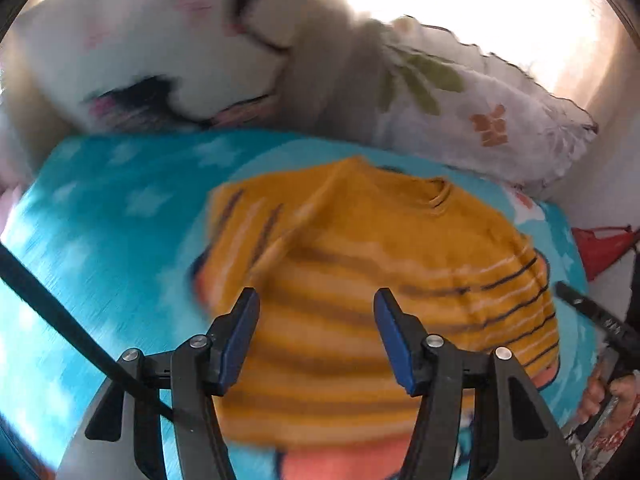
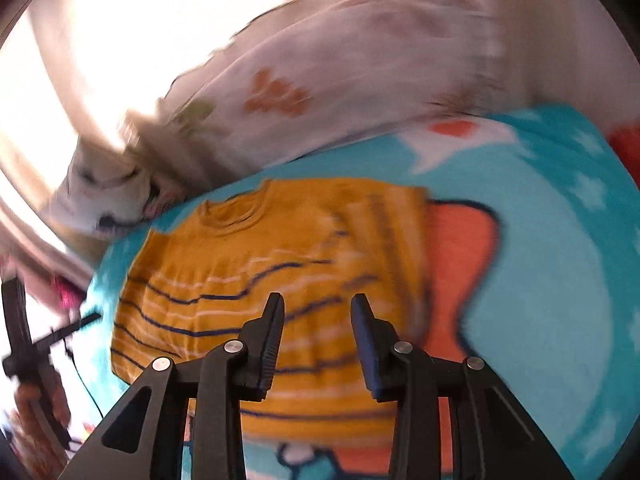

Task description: Fold small clothes

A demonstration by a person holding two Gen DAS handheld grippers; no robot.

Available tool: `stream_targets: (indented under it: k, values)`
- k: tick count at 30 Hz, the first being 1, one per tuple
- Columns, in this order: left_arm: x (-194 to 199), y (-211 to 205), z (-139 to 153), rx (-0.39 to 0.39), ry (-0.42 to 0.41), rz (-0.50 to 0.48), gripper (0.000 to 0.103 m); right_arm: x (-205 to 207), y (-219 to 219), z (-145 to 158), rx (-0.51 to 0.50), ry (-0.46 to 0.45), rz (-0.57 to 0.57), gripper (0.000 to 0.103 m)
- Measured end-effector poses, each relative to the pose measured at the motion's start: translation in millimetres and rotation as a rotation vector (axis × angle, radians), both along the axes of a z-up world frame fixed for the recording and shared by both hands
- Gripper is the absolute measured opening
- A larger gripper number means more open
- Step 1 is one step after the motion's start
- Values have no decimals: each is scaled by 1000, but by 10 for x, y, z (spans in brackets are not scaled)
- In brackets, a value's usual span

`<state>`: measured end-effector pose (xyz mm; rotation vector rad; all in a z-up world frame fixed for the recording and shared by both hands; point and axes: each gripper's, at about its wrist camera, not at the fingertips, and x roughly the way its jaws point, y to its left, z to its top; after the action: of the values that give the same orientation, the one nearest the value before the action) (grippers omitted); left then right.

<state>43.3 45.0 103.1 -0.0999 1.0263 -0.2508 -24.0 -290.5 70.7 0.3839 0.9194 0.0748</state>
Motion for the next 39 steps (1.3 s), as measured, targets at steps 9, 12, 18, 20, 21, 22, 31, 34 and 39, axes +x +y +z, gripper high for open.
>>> stream_targets:
  k: [9, 12, 18, 20, 21, 22, 31, 34, 39]
  values:
    - [956, 207, -653, -118, 171, 114, 58, 909, 120, -468, -63, 145, -5, 38]
    - [1029, 271, -655, -106, 151, 111, 58, 1031, -50, -560, -54, 156, -55, 37]
    - [1077, 480, -616, -180, 205, 157, 58, 1137, -264, -511, 12, 152, -151, 40]
    - [1009, 471, -493, -140, 181, 159, 58, 1082, -303, -403, 23, 129, -197, 54]
    - [935, 456, -400, -128, 163, 151, 58, 1049, -313, -361, 36, 115, -205, 55]
    - [863, 446, -343, -122, 151, 147, 61, 1001, -314, -318, 41, 105, -206, 55]
    - [111, 376, -63, -109, 111, 195, 70, 297, 50, 120, -101, 11, -146, 58]
    - [-144, 331, -135, -121, 145, 217, 70, 50, 227, 100, -123, 12, -112, 59]
    - [-585, 213, -157, -102, 163, 226, 70, -243, 587, -146, -156, 49, -38, 59]
